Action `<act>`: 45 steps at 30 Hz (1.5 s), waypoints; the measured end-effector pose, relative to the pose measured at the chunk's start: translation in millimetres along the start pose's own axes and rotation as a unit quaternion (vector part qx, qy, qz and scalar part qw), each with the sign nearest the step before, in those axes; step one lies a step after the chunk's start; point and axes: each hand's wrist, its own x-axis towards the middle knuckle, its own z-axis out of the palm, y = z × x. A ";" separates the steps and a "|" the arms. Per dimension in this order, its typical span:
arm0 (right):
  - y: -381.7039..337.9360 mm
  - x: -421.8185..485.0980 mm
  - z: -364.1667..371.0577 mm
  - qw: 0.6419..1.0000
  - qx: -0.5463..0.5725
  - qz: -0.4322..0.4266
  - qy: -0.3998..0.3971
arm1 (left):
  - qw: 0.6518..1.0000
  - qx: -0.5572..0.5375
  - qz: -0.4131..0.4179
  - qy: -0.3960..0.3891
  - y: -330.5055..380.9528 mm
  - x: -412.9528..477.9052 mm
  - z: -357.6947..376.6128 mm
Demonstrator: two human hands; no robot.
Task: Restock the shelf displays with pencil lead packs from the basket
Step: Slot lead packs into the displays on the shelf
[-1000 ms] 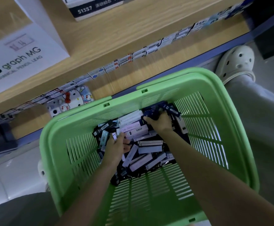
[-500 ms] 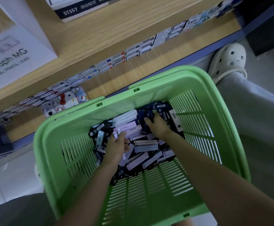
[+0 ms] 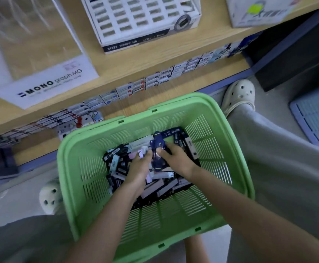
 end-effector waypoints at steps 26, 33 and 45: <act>-166.7 -141.2 -24.5 0.972 -0.025 -0.228 0.048 | 0.962 0.021 0.272 -0.027 108.3 -193.1 -47.3; -231.8 -137.7 -57.5 0.944 -0.068 -0.296 0.128 | 0.932 0.033 0.360 -0.027 171.0 -220.1 -68.4; -317.7 -46.4 -62.0 0.853 -0.203 -0.374 0.304 | 0.924 -0.036 0.379 -0.028 213.4 -196.1 -73.7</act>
